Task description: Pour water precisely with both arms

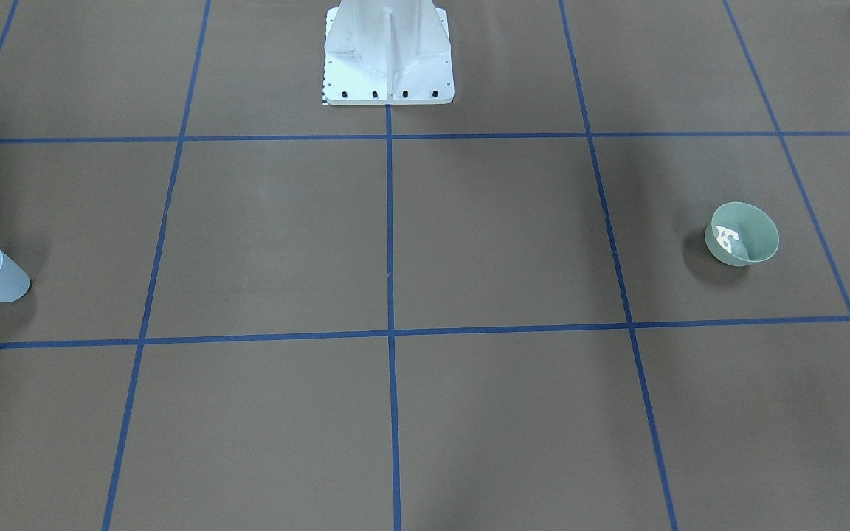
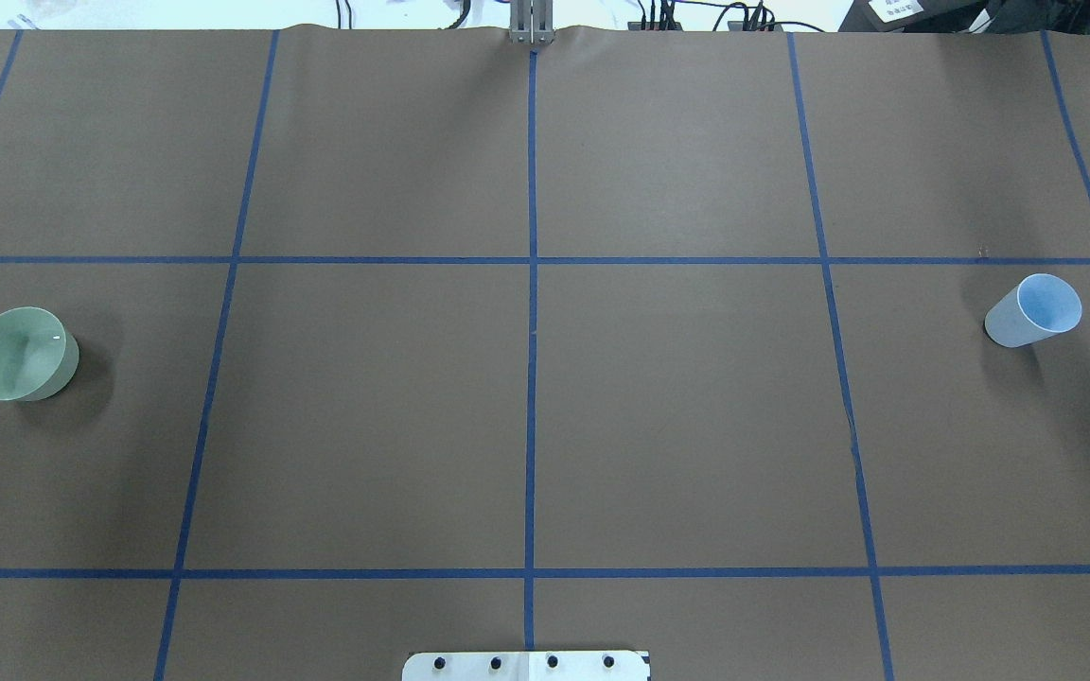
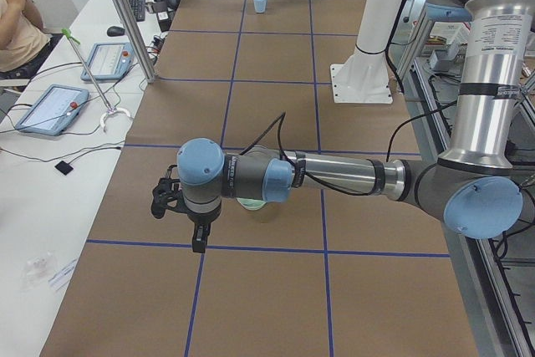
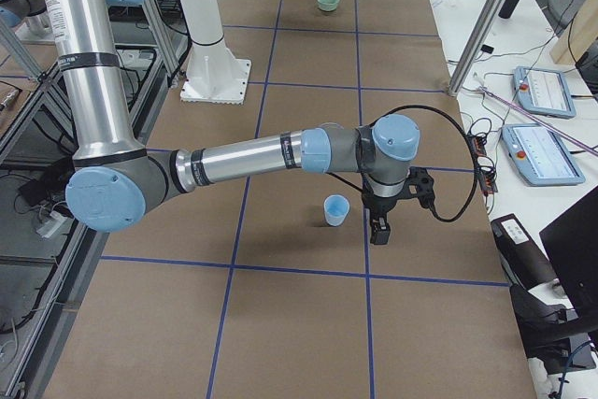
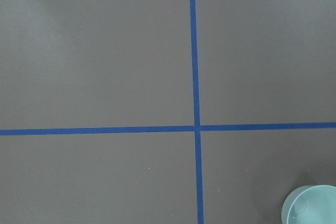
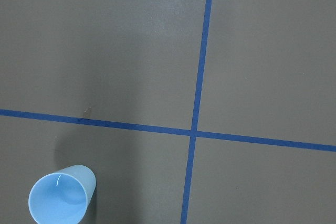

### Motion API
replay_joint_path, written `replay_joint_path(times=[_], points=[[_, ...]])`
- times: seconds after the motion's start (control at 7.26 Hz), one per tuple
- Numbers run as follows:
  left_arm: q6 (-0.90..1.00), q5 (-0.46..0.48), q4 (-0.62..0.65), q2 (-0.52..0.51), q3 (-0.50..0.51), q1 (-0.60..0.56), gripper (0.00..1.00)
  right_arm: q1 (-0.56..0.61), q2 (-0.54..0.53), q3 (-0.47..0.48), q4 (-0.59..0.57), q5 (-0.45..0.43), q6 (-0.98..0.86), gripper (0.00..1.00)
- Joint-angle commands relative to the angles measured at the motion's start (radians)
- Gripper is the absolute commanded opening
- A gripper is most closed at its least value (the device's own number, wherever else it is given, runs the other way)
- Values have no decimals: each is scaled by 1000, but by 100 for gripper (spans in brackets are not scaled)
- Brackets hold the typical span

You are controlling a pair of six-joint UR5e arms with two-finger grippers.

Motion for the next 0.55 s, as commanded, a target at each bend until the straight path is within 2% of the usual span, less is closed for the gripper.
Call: replay_joint_path(times=[0.0, 0.41], points=[[0, 0, -102, 19, -3, -1, 100, -8, -3, 1, 2, 0, 1, 100], [2, -1, -96, 4, -2, 1, 100, -10, -3, 3, 2, 0, 1, 100]])
